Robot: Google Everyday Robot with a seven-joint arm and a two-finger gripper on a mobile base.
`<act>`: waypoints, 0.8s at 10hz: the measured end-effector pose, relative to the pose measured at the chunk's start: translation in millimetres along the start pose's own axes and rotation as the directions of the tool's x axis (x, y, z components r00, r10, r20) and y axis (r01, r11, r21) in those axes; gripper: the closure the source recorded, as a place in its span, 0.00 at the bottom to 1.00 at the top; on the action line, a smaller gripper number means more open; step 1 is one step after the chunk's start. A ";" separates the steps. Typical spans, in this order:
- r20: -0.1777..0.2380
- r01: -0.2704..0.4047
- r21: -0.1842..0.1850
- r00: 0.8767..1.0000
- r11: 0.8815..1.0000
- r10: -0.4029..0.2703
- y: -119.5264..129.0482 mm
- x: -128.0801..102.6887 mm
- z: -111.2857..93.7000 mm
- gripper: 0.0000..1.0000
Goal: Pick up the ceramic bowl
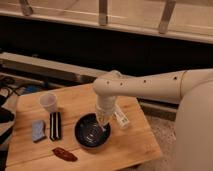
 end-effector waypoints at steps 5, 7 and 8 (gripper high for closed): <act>0.003 0.014 0.108 1.000 0.994 -0.015 -2.6 2.9 -6.9 0.44; -0.013 -0.017 0.132 1.000 0.991 0.019 -18.5 5.5 -4.9 0.23; -0.023 -0.026 0.135 0.999 0.991 0.030 -23.1 6.4 0.5 0.20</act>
